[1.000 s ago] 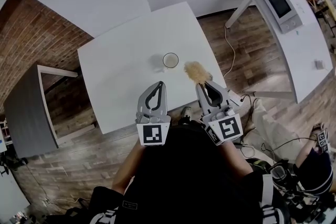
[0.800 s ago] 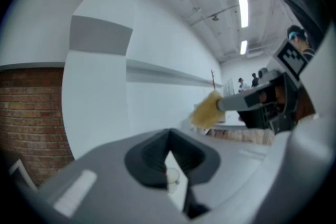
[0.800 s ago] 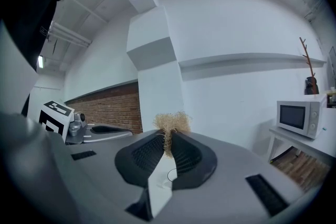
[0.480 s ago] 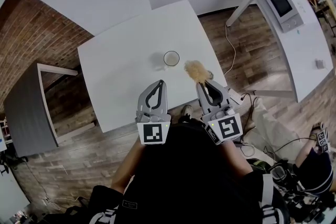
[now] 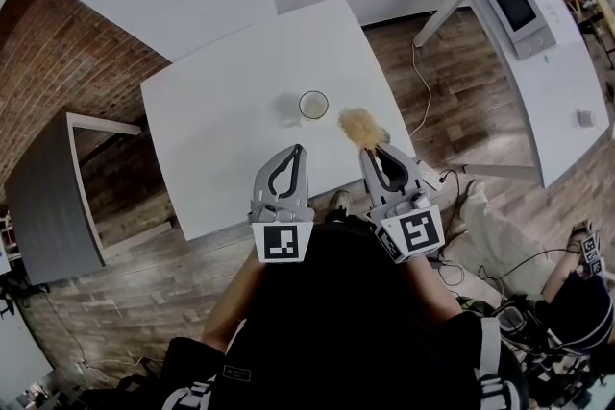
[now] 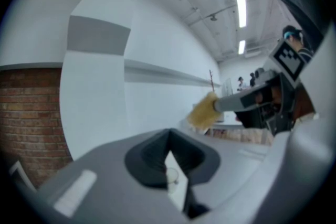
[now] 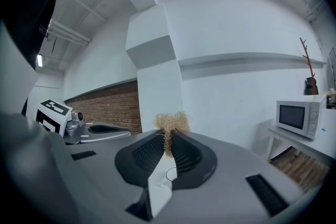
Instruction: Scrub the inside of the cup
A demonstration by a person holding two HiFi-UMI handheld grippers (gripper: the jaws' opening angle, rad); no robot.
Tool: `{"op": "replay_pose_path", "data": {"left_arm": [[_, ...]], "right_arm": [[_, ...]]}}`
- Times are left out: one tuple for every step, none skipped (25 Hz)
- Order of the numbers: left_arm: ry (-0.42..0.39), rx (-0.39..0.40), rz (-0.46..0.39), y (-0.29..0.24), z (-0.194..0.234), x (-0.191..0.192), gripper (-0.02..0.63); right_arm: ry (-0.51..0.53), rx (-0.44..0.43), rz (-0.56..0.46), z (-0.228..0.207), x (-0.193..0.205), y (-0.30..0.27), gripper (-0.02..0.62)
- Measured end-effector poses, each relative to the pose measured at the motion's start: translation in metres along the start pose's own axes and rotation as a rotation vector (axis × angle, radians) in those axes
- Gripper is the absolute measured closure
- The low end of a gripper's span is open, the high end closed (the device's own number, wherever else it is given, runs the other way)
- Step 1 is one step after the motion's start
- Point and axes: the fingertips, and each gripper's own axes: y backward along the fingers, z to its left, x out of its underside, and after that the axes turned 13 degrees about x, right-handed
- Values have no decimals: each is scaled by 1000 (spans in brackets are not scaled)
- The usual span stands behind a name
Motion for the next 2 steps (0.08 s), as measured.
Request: {"op": "replay_pose_path", "data": {"left_arm": [[-1,1,4,0,0,1,601],[-3,2,8,0,0,2,601]], "right_arm": [[0,0,1,0,0,0,560],[1,-1,2,0,1,0,560]]}}
